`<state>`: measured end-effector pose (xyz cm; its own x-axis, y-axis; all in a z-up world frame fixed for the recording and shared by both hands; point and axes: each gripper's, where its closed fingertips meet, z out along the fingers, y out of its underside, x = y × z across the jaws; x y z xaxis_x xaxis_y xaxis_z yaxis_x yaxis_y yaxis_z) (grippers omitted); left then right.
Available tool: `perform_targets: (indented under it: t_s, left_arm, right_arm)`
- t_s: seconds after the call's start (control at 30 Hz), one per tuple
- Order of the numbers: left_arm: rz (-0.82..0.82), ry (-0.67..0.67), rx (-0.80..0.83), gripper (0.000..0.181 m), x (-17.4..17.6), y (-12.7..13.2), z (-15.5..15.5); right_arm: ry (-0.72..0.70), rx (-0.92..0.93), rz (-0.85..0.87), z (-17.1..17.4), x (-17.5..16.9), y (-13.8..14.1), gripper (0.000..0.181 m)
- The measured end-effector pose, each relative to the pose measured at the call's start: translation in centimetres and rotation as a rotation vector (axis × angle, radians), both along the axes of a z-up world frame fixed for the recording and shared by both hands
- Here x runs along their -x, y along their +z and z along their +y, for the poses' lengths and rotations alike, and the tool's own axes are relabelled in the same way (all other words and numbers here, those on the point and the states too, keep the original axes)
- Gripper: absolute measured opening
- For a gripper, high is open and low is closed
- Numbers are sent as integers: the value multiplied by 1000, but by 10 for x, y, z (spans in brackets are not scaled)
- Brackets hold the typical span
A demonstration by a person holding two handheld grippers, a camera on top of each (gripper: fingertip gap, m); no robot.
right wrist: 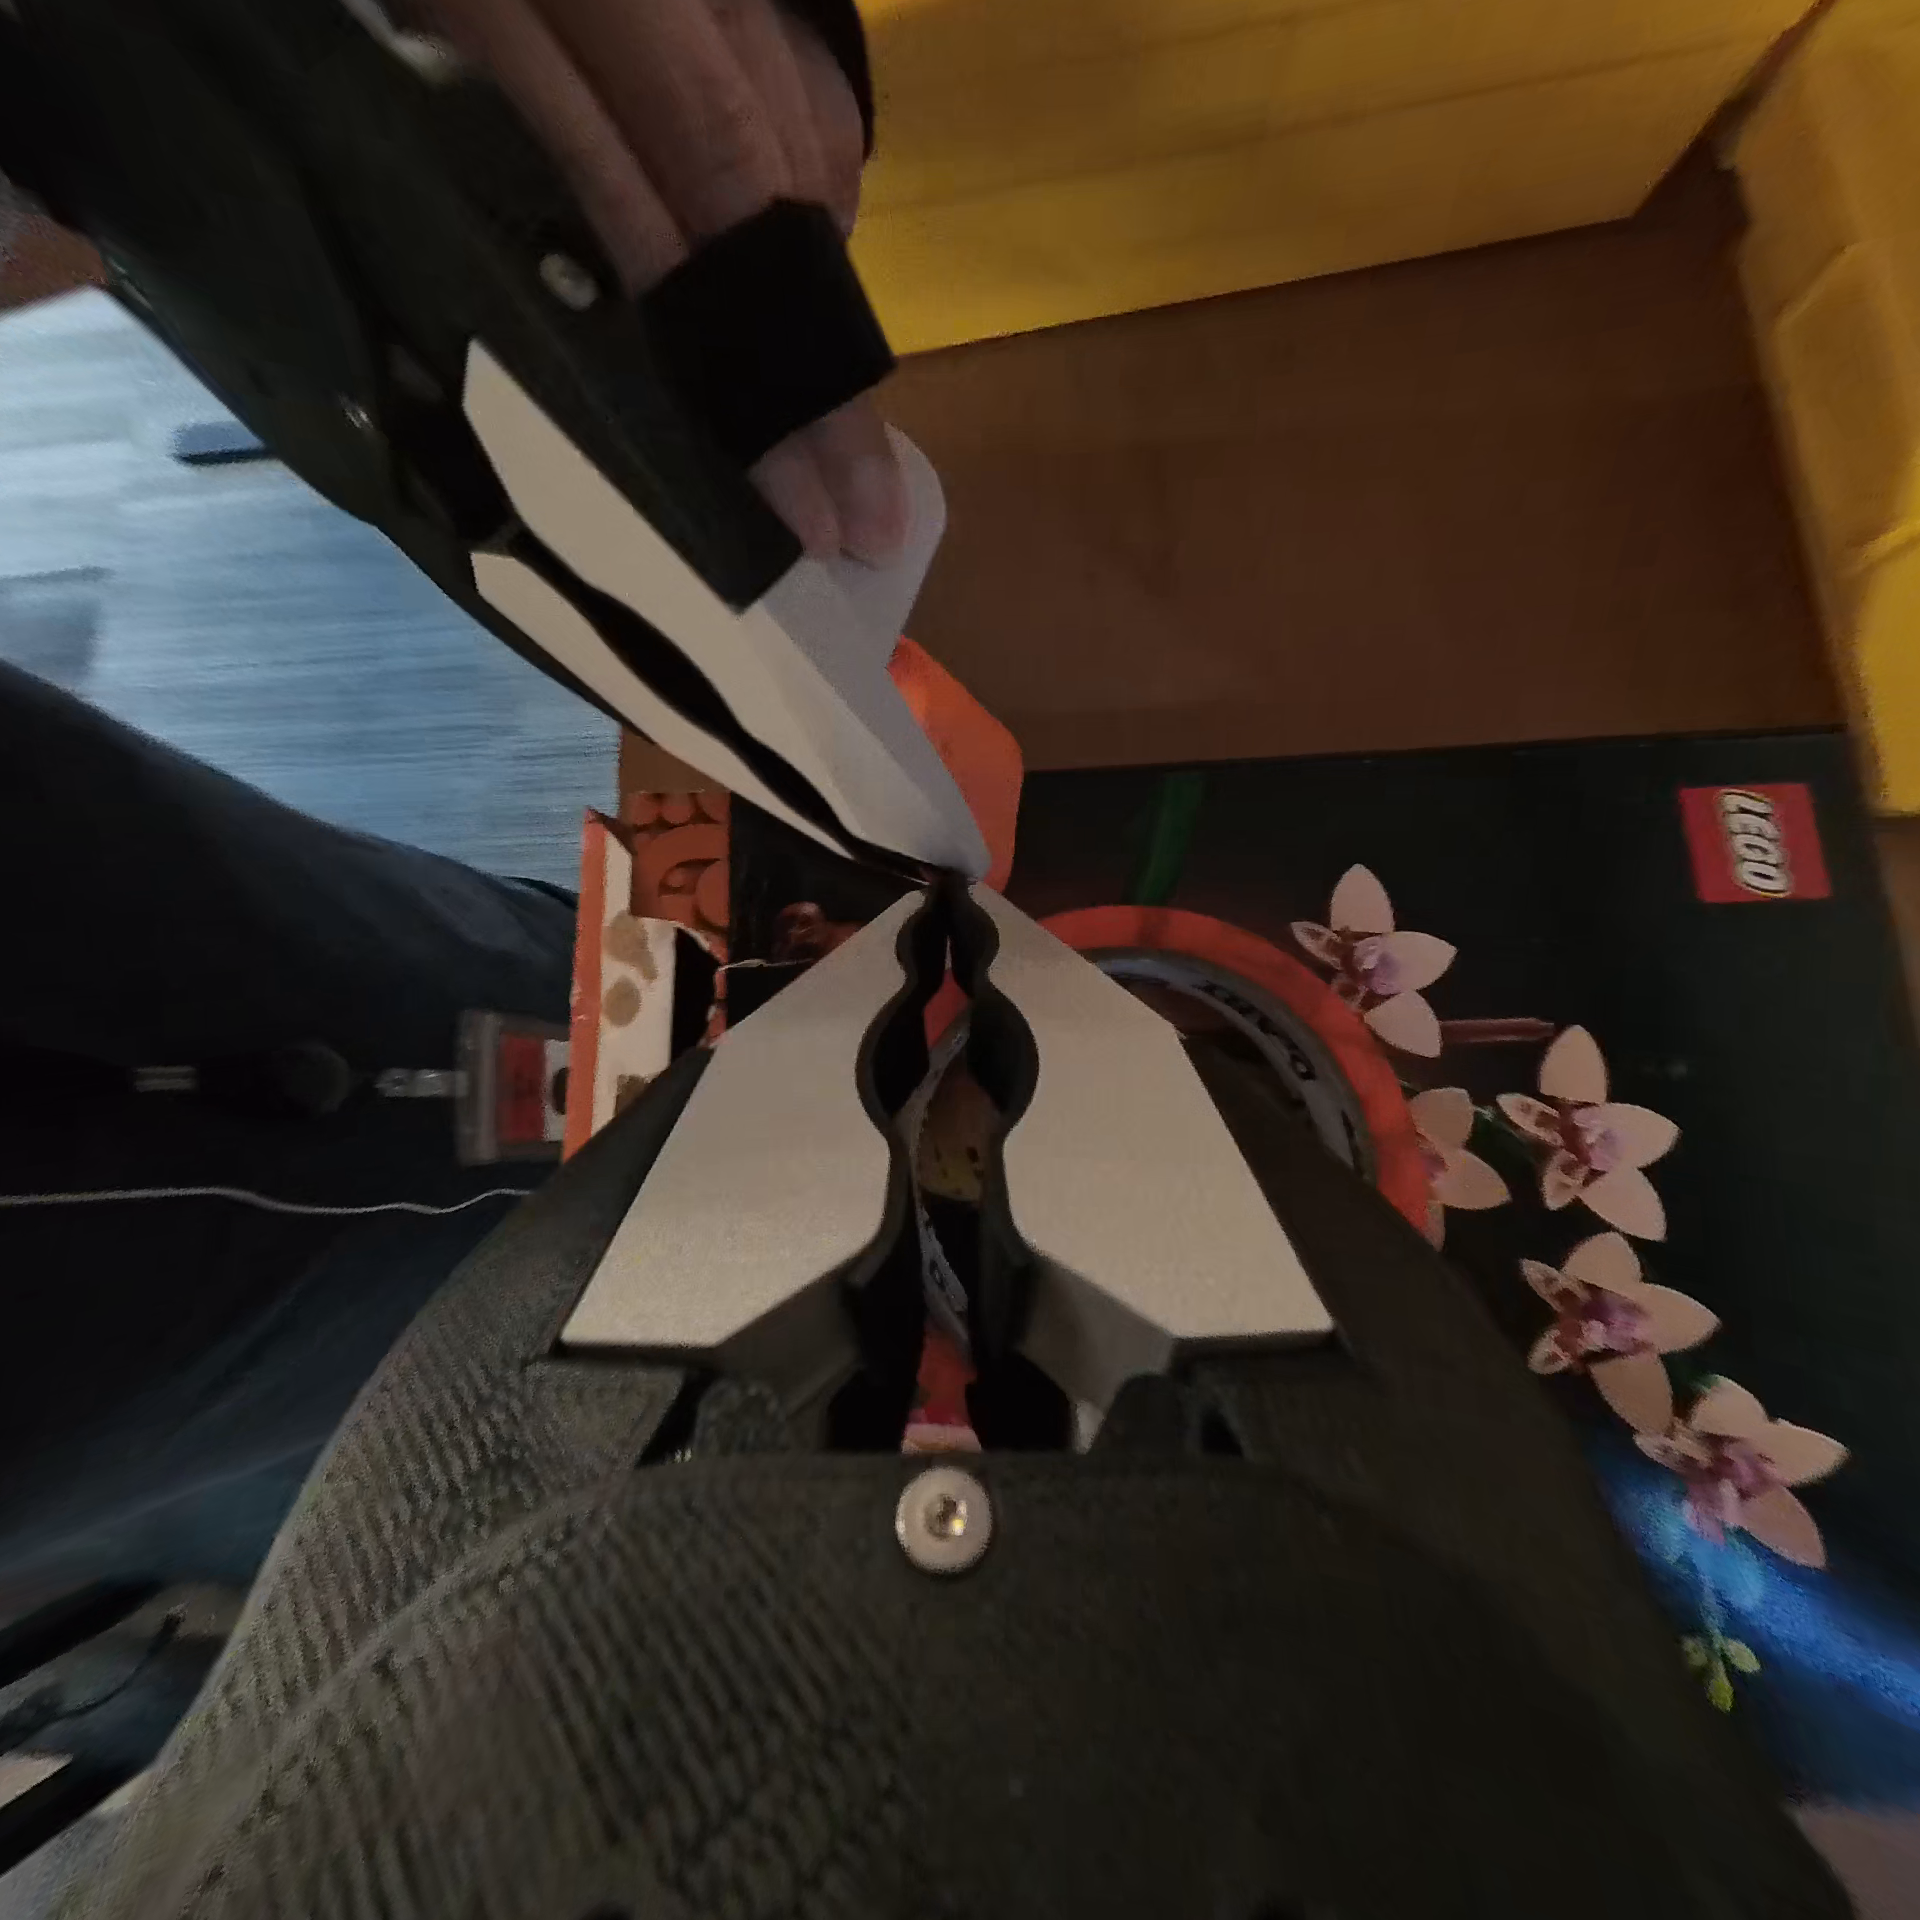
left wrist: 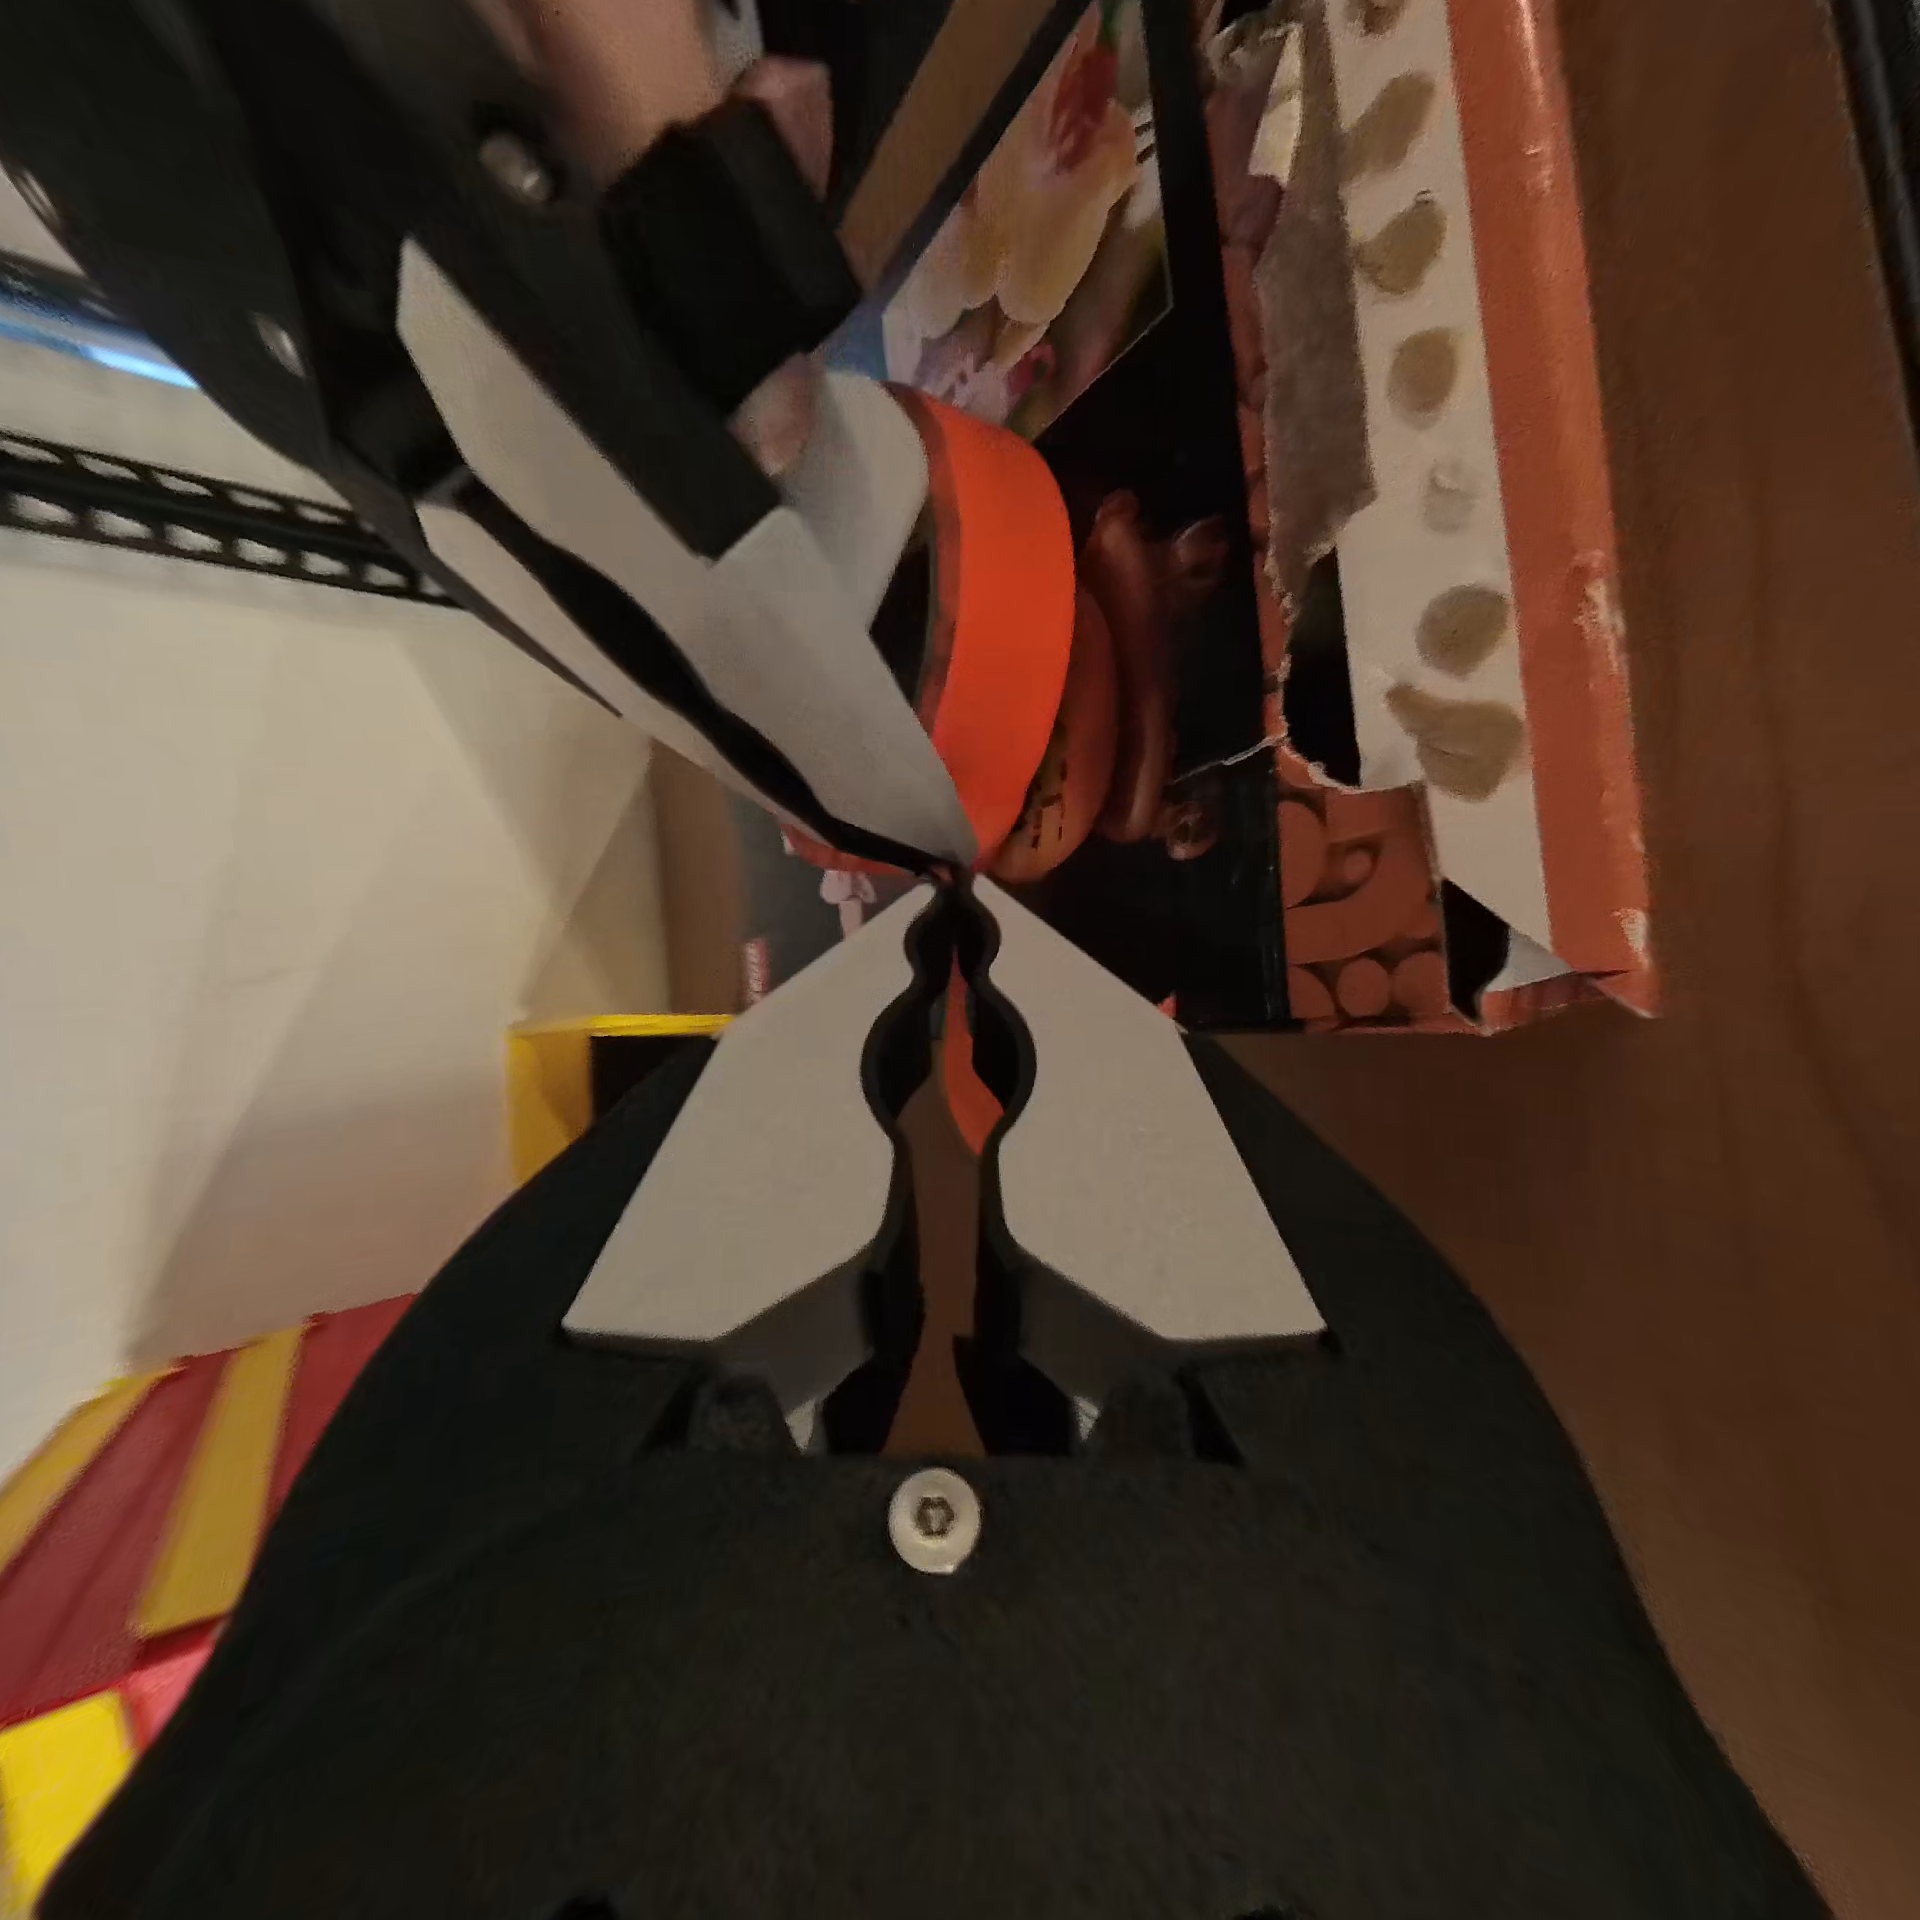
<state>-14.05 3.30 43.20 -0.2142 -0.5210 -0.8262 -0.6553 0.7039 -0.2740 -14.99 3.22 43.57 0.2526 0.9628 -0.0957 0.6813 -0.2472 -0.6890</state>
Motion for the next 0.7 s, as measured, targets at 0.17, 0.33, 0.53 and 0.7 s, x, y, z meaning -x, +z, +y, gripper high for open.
perform_targets:
  t_s: [0.17, 0.33, 0.53, 0.7]
  left_arm:
    - [-4, -39, -150, 0, 0, -1, -7]
    - [36, -59, -287, 0, 3, -1, -10]
    - [78, -68, -391, 0, 7, -1, -12]
    - [82, -45, -366, 0, 8, -2, -12]
  right_arm:
    - [92, 96, -2, -8, -1, -3, 0]
    - [136, 162, 19, -10, 2, -4, 0]
    - [173, 183, 56, -12, 6, -5, 0]
    - [179, 185, 69, -12, 6, -5, 0]
